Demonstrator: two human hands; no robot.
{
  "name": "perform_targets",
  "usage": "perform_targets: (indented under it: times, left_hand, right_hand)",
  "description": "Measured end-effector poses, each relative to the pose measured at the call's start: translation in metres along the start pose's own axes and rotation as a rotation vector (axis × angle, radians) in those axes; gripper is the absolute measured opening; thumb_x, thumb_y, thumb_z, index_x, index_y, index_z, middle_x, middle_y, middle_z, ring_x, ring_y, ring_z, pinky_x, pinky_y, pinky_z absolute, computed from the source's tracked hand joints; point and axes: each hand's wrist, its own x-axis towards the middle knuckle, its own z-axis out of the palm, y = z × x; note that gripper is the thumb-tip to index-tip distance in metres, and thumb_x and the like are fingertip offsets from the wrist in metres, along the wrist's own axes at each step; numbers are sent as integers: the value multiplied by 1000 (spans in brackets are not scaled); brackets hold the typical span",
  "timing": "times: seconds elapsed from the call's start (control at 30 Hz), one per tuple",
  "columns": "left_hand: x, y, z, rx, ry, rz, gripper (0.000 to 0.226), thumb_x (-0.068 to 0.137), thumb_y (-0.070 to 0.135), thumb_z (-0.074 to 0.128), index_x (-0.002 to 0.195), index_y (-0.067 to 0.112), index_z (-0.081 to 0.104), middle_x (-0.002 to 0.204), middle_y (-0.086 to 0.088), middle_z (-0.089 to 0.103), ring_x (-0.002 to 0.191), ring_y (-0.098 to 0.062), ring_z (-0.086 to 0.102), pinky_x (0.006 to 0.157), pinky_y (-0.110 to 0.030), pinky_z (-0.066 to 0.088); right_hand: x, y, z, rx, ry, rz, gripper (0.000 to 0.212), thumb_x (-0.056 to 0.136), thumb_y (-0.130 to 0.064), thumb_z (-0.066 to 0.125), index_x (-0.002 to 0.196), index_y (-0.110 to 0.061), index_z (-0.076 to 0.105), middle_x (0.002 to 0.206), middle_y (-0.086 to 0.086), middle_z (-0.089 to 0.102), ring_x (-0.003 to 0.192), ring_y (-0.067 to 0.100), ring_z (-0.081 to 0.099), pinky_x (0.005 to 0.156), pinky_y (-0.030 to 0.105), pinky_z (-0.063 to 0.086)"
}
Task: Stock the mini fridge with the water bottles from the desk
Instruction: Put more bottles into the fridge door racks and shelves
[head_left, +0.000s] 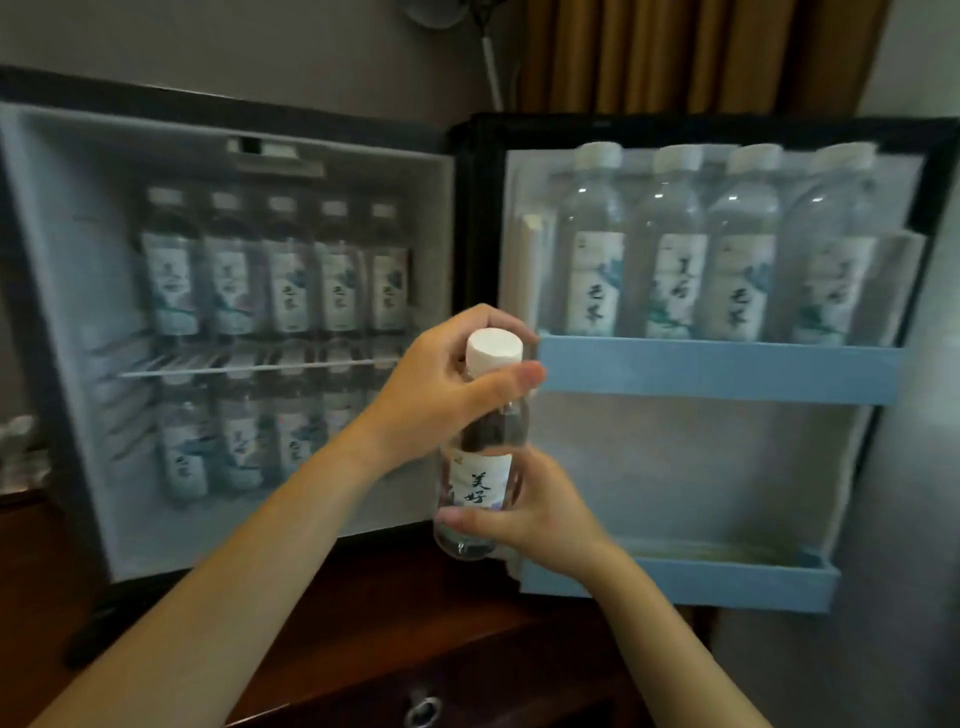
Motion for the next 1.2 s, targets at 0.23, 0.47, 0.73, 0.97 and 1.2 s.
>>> perform_targets:
  times: [0.23,0.47,0.73,0.97,1.2]
  left_hand:
    - [24,-12,75,-44,-26,22,38,61,52,63,95,33,63,92,18,66,91,0,61,83,-20,48]
    - [26,-25,102,147,121,198,46,67,54,61,91,15,66,86,-1,69,80,-13,62,70,-31,49]
    - [9,-58,108,261,318,253,39,71,47,65,98,19,65,90,19,63,83,2,61,71,-9,49]
    - [3,-76,107,263,400,270,40,85,47,55,99,12,67,96,7,63,90,4,56,82,-3,42]
    - [4,-77,113,325,414,300,40,96,34,42,102,4,68,94,-10,68,91,0,55,83,-3,40]
  right_hand:
    - [-23,16,-82,-130,171,32,52,66,-14,84,112,-11,59,94,-9,70,91,6,67,78,21,52]
    - [-32,37,-97,-123,149,140,42,70,-7,81,107,-5,60,92,-5,69,86,1,66,75,17,50]
    - [-34,55,-79,-161,65,203,64,66,-24,84,122,-20,54,109,-9,66,104,4,62,85,18,49]
    - [-30,52,-72,-257,32,200,91,67,-34,83,140,-27,30,127,-9,56,111,6,56,84,13,47]
    - [-27,54,-71,-286,53,189,85,55,-54,83,127,-29,45,114,-10,63,102,6,61,89,37,54]
